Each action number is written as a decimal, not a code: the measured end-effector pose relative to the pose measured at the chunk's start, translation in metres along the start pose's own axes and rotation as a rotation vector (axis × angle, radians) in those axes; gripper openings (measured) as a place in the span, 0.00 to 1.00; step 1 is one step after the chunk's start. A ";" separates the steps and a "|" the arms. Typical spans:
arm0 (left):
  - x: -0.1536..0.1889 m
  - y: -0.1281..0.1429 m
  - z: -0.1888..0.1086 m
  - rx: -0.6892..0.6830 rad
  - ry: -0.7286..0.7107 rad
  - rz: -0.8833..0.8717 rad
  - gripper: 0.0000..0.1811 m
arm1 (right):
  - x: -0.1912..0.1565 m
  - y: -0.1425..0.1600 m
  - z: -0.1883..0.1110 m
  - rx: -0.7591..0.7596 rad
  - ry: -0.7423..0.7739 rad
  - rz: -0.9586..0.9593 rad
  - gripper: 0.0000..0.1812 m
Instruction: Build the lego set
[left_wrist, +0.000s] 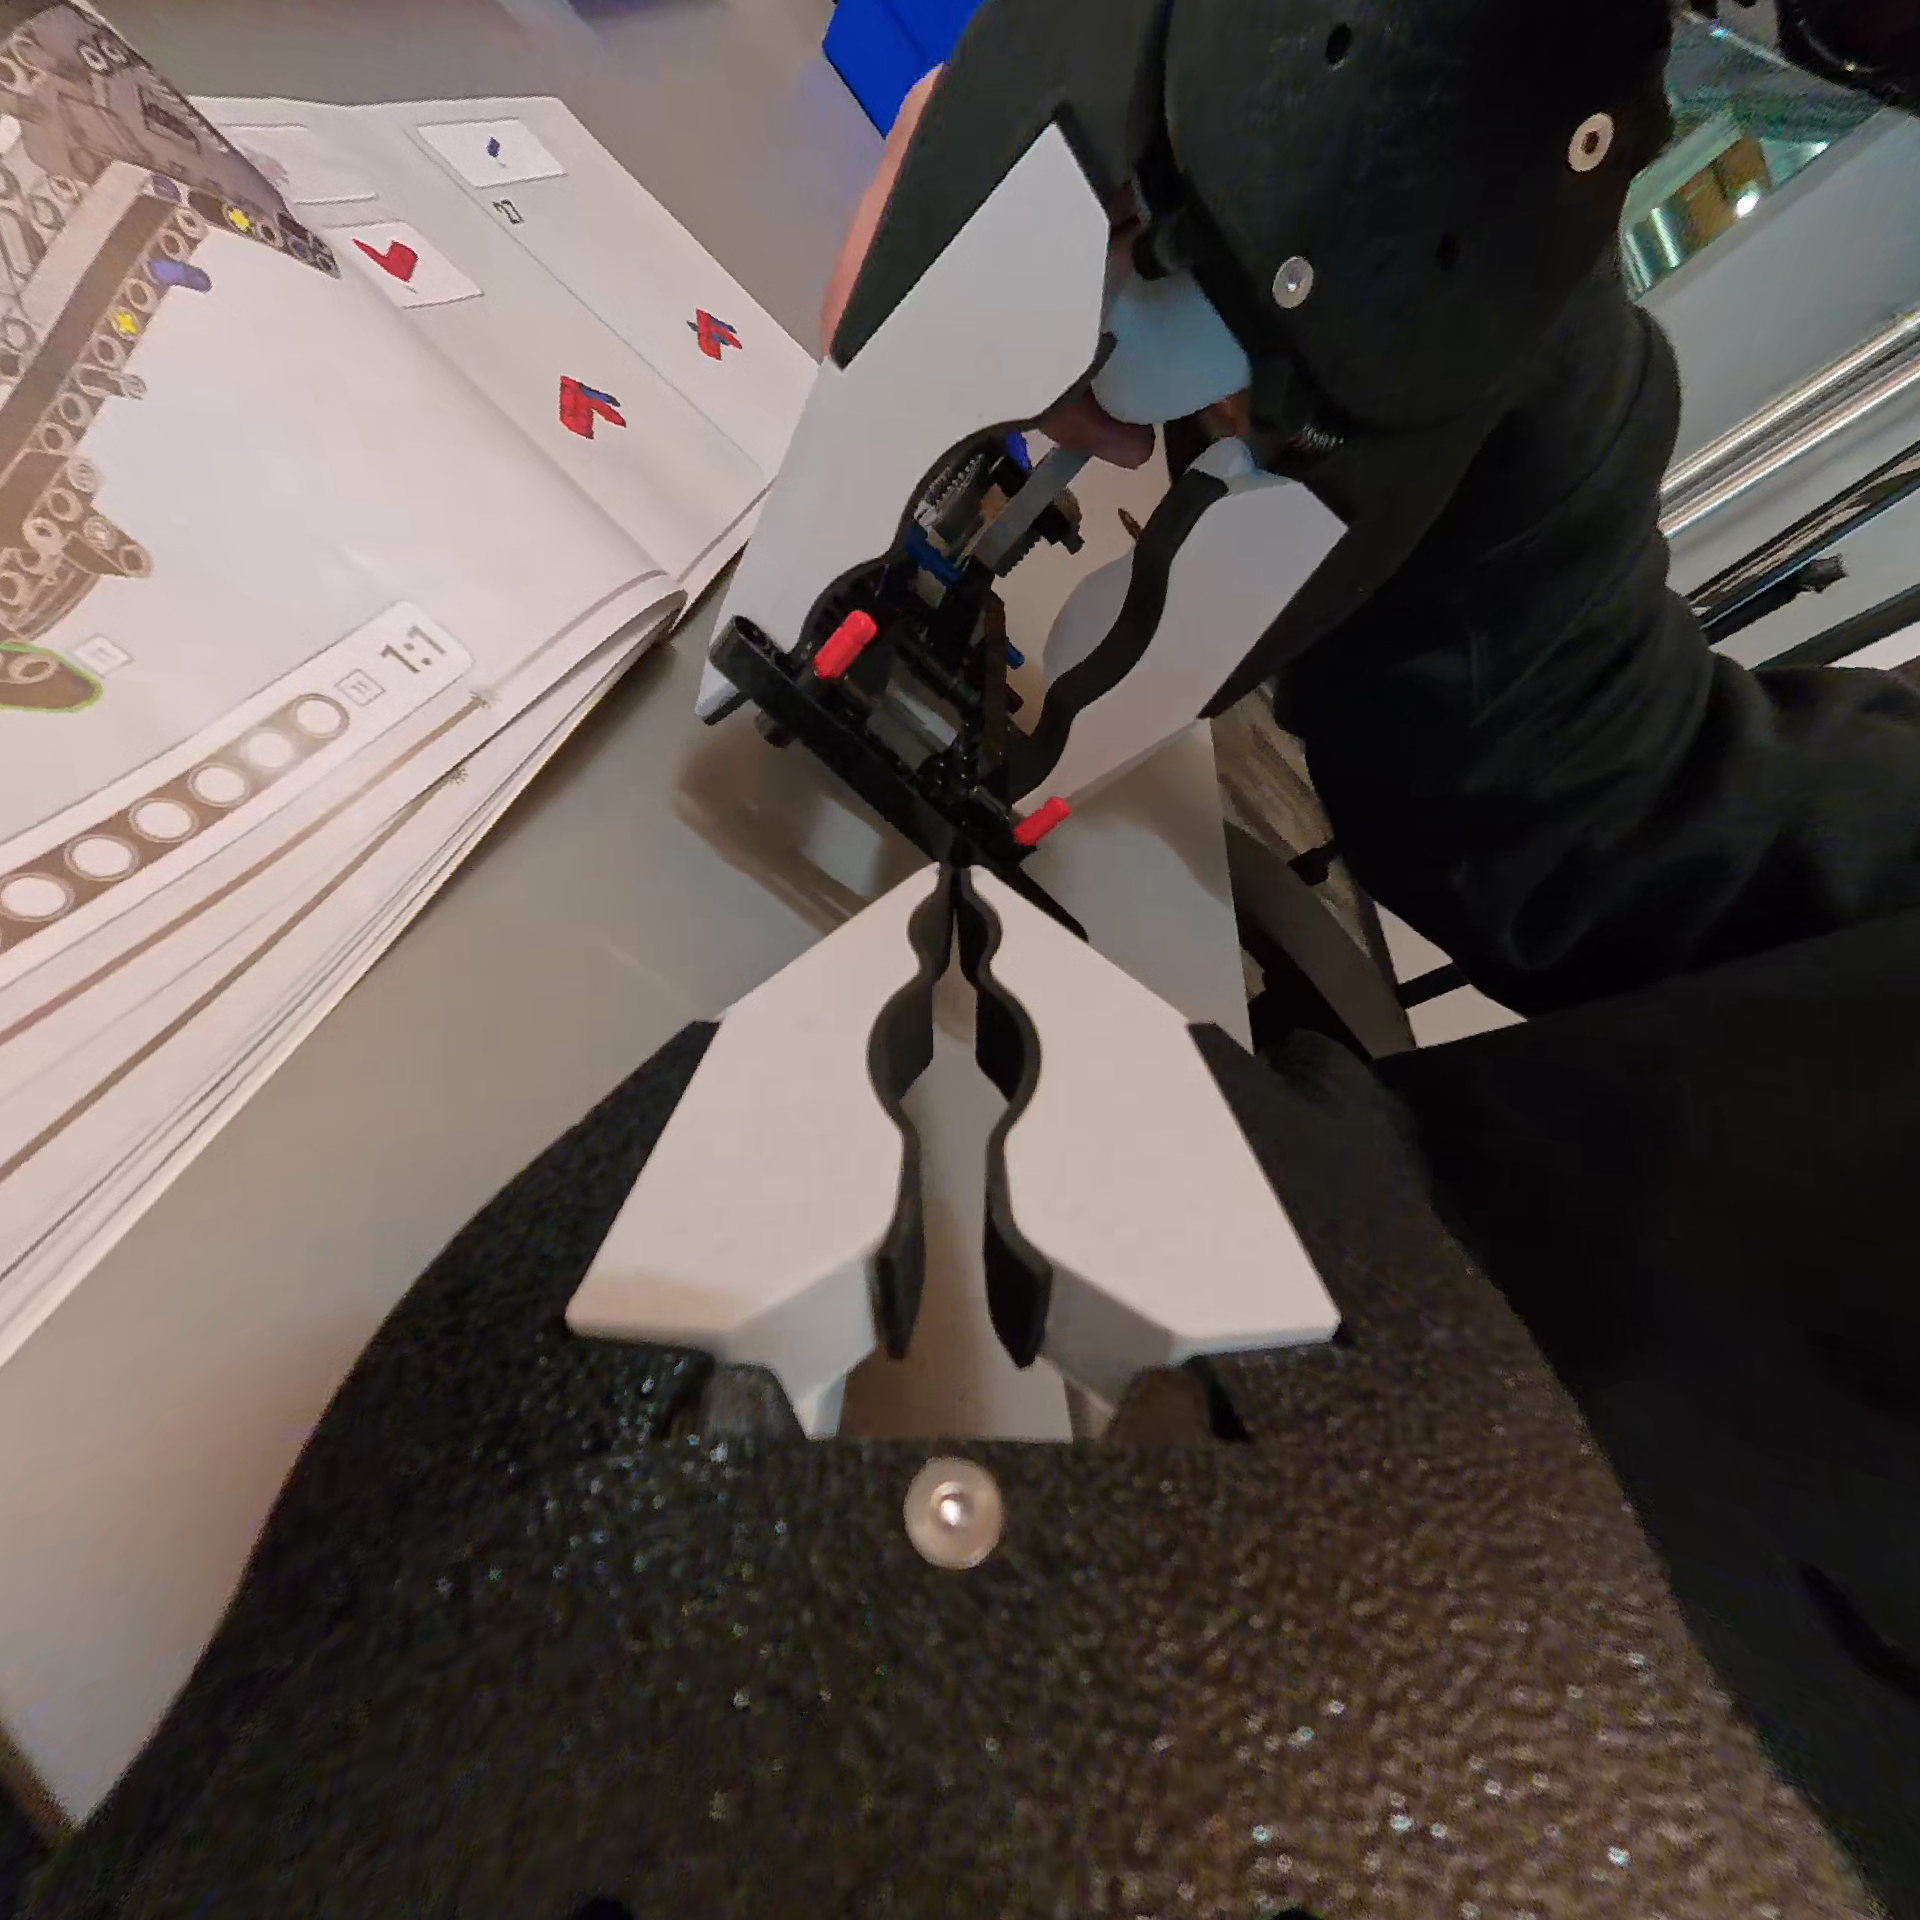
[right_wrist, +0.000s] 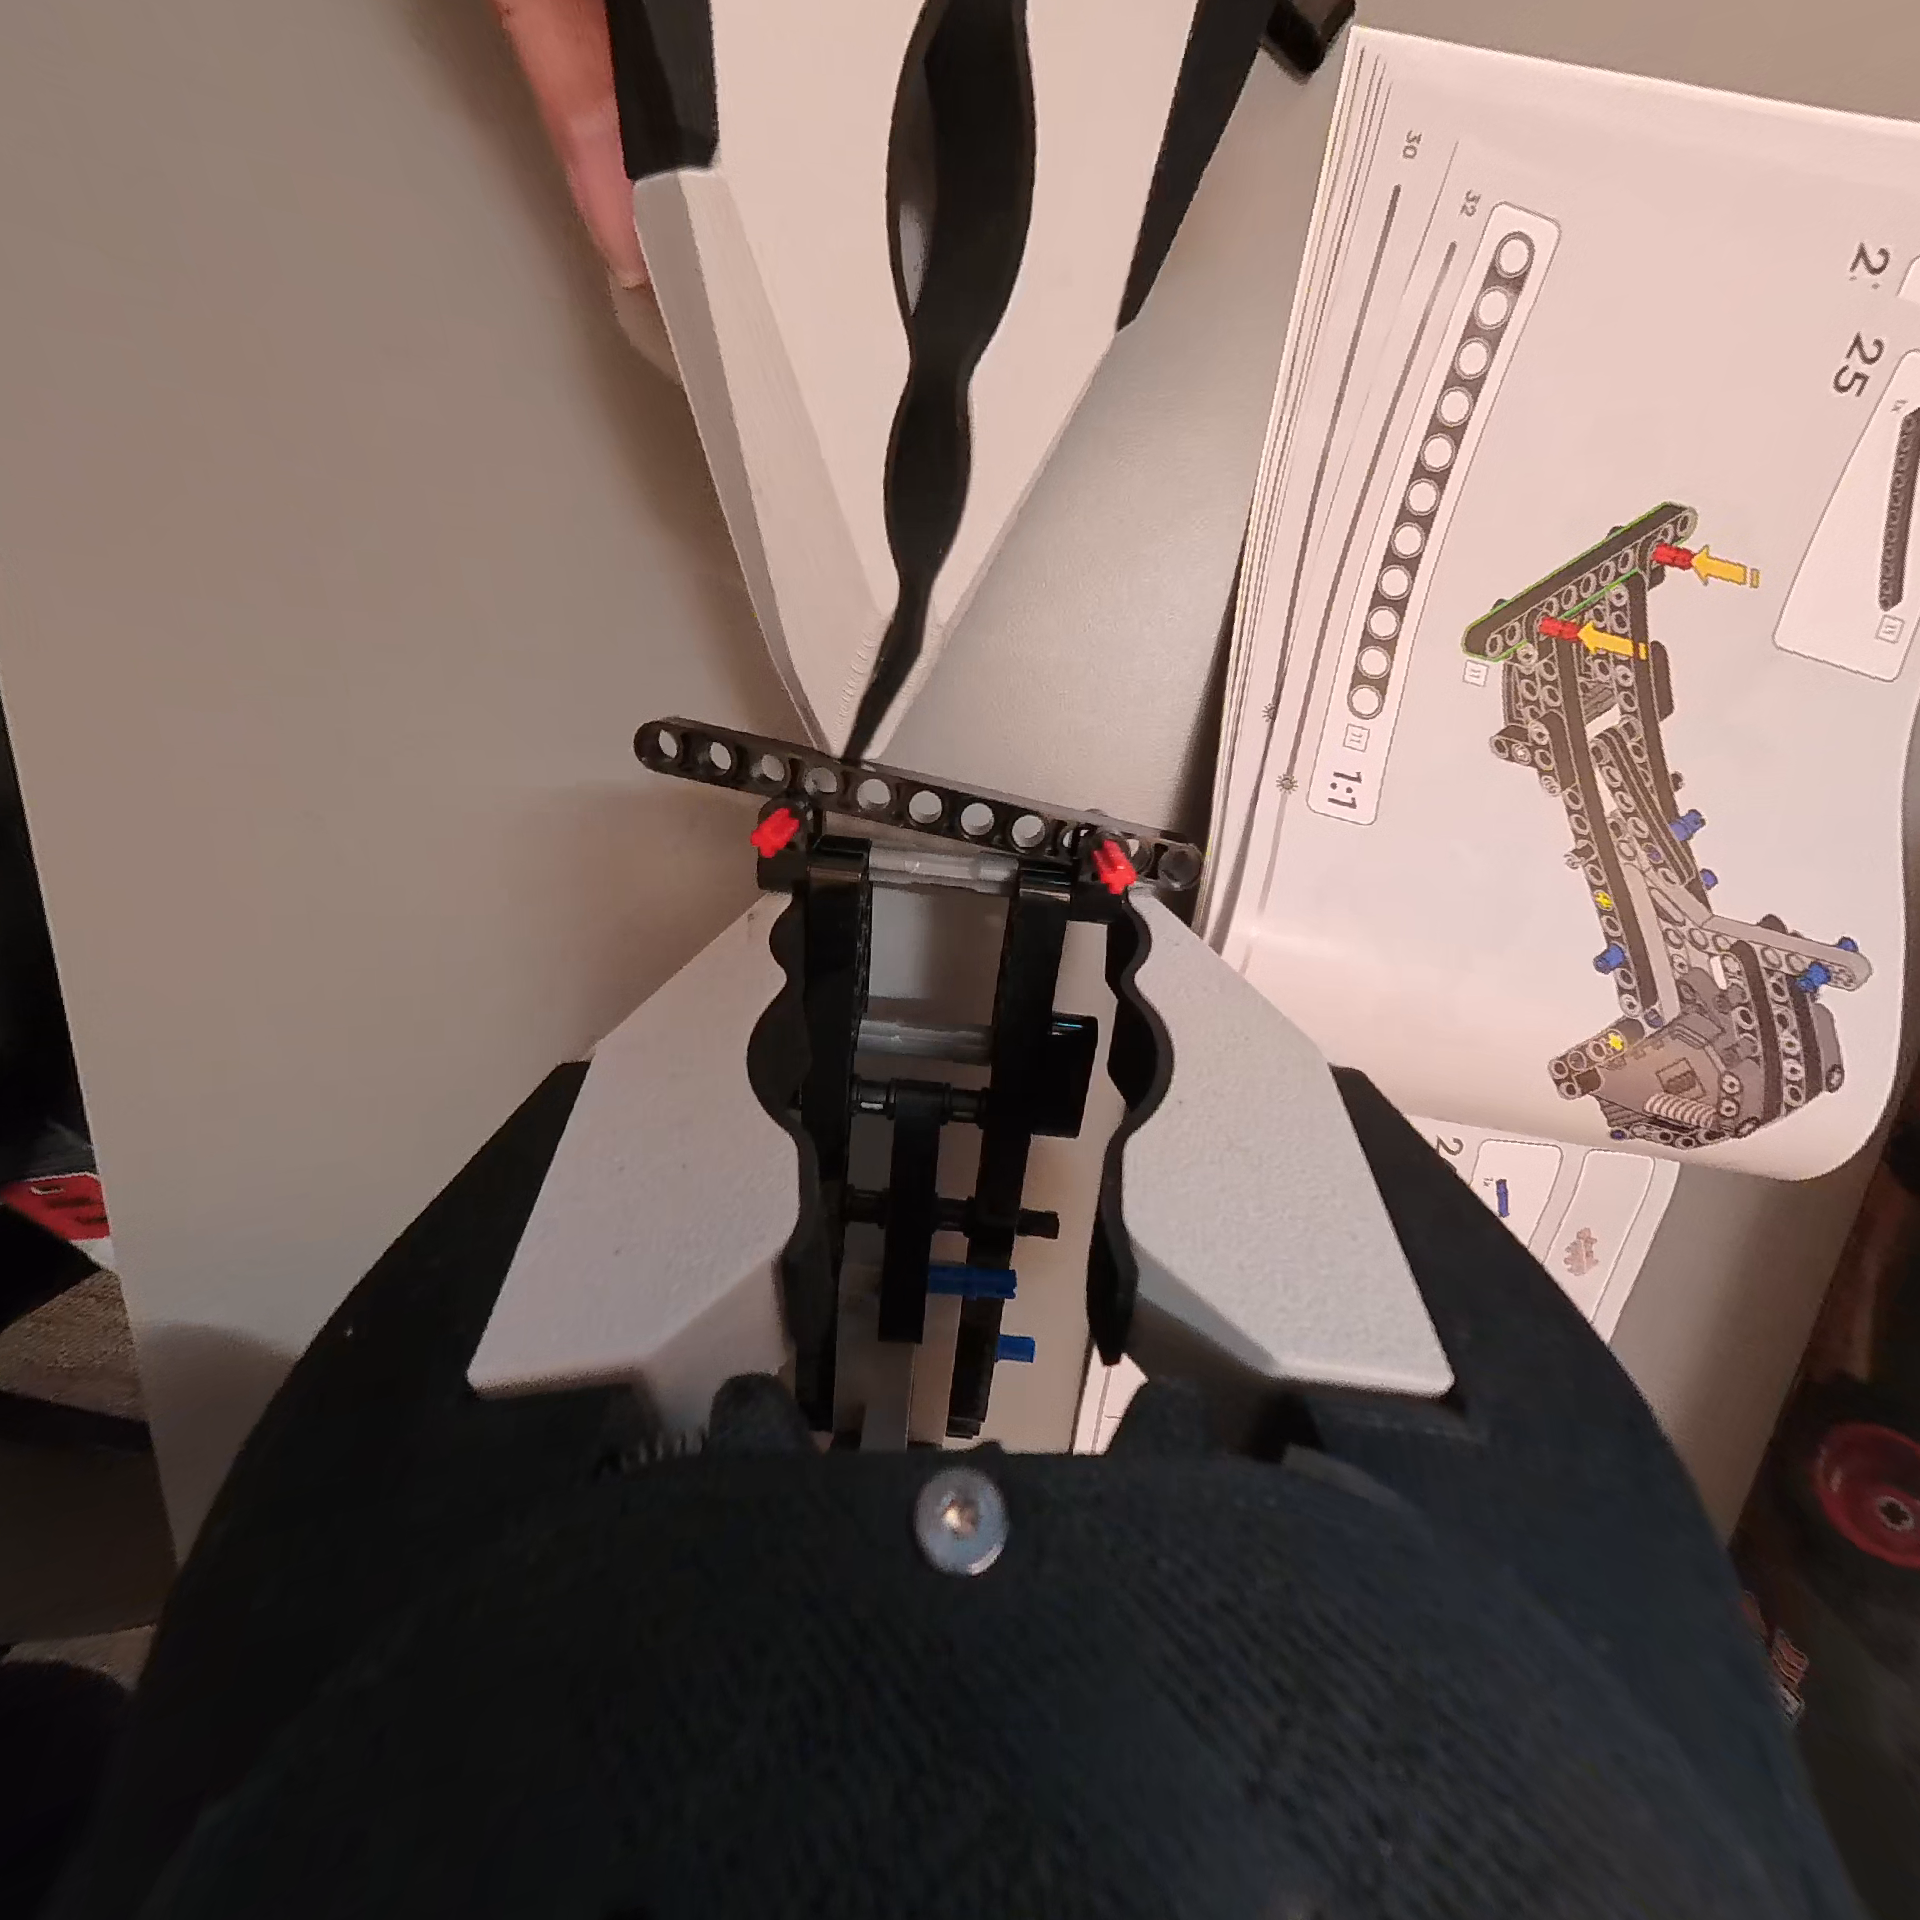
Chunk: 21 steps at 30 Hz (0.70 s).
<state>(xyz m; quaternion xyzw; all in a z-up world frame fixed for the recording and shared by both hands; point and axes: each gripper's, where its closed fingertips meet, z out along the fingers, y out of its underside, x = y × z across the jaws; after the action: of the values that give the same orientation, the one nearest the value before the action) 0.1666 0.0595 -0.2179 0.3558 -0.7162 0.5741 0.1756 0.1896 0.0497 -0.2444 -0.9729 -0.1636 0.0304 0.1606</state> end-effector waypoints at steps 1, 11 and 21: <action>0.001 0.000 0.000 0.000 0.002 0.008 0.00 | 0.000 0.000 0.000 0.001 -0.002 0.001 0.30; 0.017 0.015 -0.006 -0.091 -0.225 0.701 0.15 | 0.005 0.000 -0.002 0.023 -0.012 0.035 0.30; 0.007 0.006 -0.002 -0.028 -0.612 0.839 0.09 | 0.008 0.000 -0.001 0.015 -0.011 0.053 0.30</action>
<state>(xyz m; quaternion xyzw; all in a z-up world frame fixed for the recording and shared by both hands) 0.1567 0.0593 -0.2171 0.1873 -0.8235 0.4551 -0.2822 0.1969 0.0519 -0.2437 -0.9755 -0.1384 0.0411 0.1662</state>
